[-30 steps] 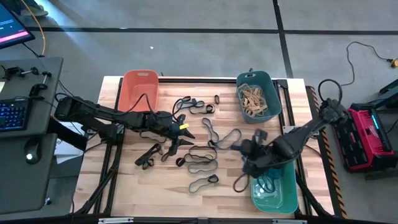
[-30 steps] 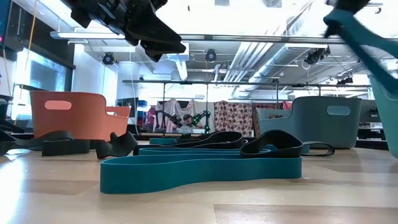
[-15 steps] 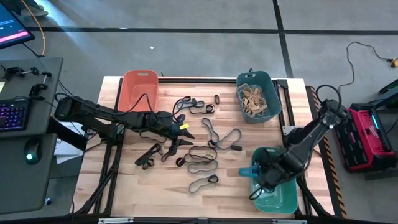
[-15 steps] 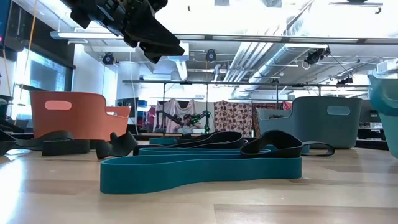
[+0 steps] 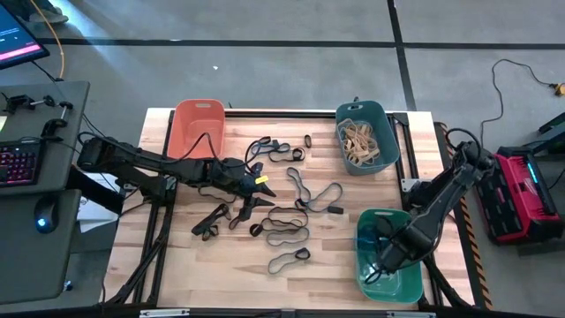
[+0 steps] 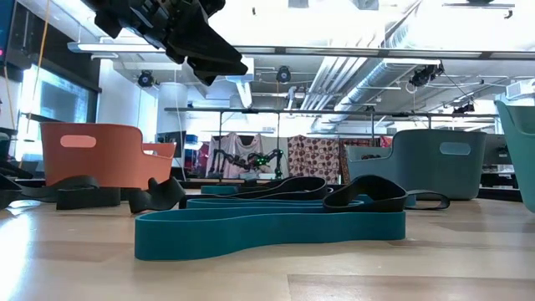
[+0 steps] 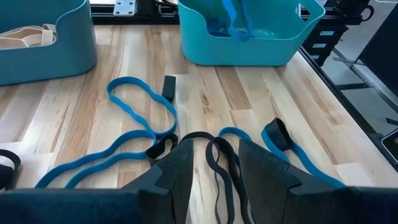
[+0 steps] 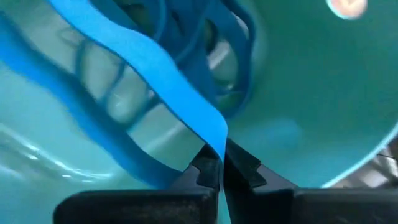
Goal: Sort rubber bands into baskets
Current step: Put the blue rubber band into the green bin
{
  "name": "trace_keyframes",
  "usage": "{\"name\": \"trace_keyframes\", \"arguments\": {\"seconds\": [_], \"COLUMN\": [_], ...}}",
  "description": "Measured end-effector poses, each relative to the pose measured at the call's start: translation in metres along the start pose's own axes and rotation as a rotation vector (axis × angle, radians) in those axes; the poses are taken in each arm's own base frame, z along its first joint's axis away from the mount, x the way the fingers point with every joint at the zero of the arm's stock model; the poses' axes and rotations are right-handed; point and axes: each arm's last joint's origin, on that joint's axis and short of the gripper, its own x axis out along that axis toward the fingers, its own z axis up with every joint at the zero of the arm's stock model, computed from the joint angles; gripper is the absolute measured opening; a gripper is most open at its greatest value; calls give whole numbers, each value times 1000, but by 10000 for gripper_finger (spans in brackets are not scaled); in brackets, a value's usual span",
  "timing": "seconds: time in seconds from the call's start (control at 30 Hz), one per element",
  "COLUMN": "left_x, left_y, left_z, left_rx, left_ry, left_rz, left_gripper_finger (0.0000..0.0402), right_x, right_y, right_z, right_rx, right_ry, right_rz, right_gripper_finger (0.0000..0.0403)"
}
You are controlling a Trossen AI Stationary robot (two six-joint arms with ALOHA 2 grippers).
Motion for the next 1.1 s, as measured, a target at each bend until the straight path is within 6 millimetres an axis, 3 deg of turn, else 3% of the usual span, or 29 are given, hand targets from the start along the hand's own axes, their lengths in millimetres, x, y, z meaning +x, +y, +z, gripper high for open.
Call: {"name": "trace_keyframes", "arguments": {"seconds": [0.27,0.57,0.7,0.9,1.1], "left_x": [0,5,17,29,30], "left_y": [0,0,2,3,2], "left_z": [0,-3,-16,-23,-21], "left_rx": [0,14,17,21,50], "left_ry": [0,-34,-91,-114,-142], "left_rz": [0,-2,-2,-3,-5], "left_gripper_finger": [122,122,118,72,9], "right_x": [2,0,-16,-51,-65], "right_y": [-5,-5,-2,5,5], "right_z": [-1,1,2,8,37], "right_rx": [-9,-1,-6,-78,-123], "right_ry": [-43,-113,-238,-517,-730], "right_rz": [-58,-57,-20,79,42], "right_gripper_finger": [9,131,167,170,168]}}
